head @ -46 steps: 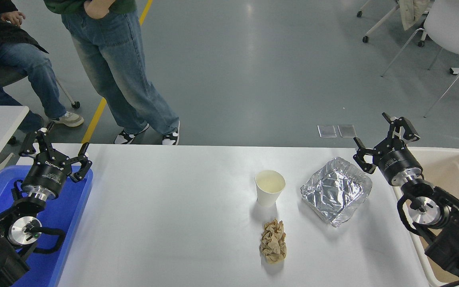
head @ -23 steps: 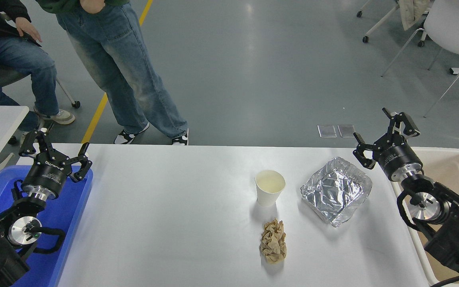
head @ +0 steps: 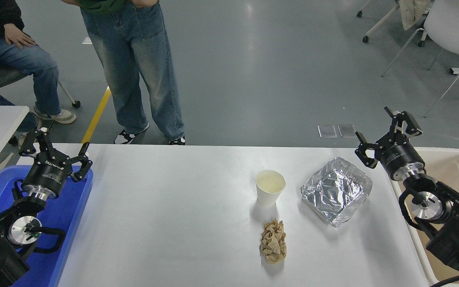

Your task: Clean the table surface

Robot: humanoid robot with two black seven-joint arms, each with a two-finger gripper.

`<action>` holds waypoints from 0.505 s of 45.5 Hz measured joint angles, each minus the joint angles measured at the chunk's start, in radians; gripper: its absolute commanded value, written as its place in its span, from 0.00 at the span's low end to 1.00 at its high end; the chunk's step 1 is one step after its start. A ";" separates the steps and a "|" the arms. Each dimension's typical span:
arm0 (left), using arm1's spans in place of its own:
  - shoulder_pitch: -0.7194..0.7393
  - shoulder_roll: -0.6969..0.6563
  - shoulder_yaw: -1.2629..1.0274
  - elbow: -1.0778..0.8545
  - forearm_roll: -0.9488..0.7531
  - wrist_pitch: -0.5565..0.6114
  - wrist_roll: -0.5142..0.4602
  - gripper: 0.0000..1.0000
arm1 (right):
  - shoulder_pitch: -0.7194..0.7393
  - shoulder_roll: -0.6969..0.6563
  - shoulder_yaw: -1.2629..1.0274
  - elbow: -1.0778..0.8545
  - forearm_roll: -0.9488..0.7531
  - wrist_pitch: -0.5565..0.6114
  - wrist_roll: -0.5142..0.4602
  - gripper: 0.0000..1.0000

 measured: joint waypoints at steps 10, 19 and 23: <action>0.000 0.000 0.000 0.000 0.000 -0.001 0.000 1.00 | 0.004 -0.006 -0.008 -0.001 0.000 -0.001 0.001 1.00; 0.000 0.000 0.000 0.000 0.000 -0.001 0.000 1.00 | 0.008 -0.005 -0.012 -0.001 0.000 -0.001 0.001 1.00; 0.000 0.000 0.000 0.000 0.000 -0.001 0.000 1.00 | 0.008 -0.004 -0.015 -0.001 -0.002 -0.001 0.000 1.00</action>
